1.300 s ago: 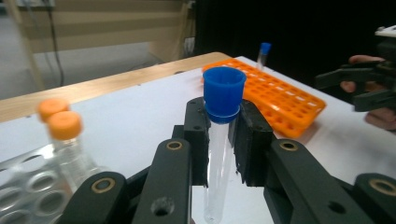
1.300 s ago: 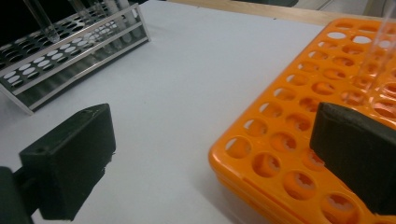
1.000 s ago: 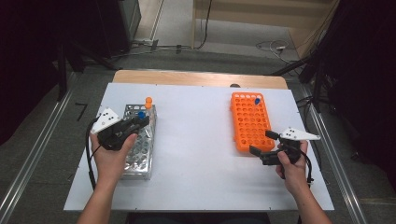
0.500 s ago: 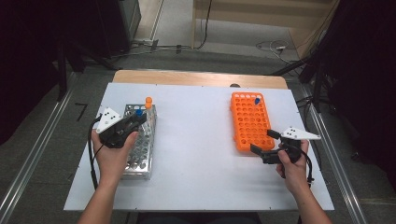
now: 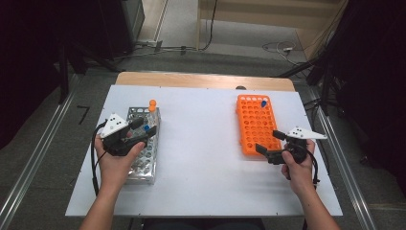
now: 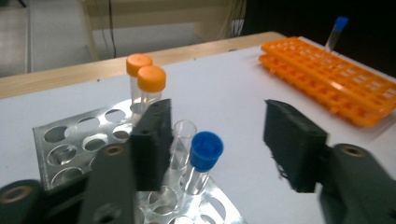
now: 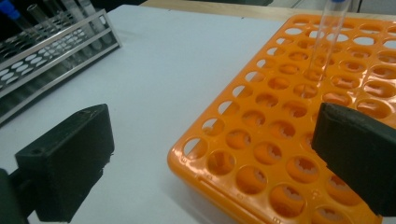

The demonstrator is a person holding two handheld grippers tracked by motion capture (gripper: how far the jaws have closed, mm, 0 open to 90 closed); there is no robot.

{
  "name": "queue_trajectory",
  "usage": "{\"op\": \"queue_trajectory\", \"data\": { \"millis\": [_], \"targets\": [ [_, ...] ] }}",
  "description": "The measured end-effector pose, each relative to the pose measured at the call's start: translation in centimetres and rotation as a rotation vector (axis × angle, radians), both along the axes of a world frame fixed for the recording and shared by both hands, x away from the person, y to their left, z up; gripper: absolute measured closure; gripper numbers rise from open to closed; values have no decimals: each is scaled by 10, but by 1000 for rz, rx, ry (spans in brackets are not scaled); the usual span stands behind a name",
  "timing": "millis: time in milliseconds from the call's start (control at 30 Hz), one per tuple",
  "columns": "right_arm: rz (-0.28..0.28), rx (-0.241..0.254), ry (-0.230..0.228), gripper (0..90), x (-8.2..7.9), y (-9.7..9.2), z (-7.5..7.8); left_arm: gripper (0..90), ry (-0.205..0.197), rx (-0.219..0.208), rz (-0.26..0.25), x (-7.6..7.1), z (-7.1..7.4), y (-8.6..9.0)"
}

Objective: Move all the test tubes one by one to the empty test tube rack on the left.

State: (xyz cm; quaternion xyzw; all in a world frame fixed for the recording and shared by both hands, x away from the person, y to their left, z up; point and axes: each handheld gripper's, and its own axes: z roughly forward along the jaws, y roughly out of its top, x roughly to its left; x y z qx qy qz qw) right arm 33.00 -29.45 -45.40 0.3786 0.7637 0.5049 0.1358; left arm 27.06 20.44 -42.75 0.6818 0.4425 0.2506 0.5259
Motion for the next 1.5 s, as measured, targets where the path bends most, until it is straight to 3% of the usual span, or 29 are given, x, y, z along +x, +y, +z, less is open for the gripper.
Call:
{"op": "queue_trajectory", "data": {
  "millis": [133, 200, 333, 533, 733, 900, 1000, 1100, 1300, 1500],
  "targets": [
    [-42, 23, 14, 42, 14, 3, 3, 174, 8, -45, -27, -1, 2, -3],
    [-84, 19, 40, 115, 24, 5, 3, 93, 11, -61, -40, -2, 3, -5],
    [-169, -16, 29, 279, 47, 5, 6, 7, 9, -77, -83, -4, 5, -10],
    [-162, -75, 16, 402, 79, 1, 2, 0, 1, -89, -112, -6, 9, -15],
    [-109, -77, 61, 499, 97, 7, -1, 0, 12, -85, -119, -3, 7, -19],
    [-121, -113, 74, 566, 108, 7, -2, 0, 16, -76, -128, -3, 7, -21],
    [-109, -153, 89, 609, 112, 8, -6, 0, 14, -78, -129, -3, 8, -23],
    [-94, -169, 70, 646, 114, 8, -10, 0, 16, -73, -130, -2, 7, -24],
    [-56, -171, 14, 712, 116, 8, -14, 0, 27, -63, -131, 1, 6, -28],
    [-49, -176, 9, 750, 115, 9, -13, 0, 20, -57, -137, -1, 7, -31]
  ]
}}
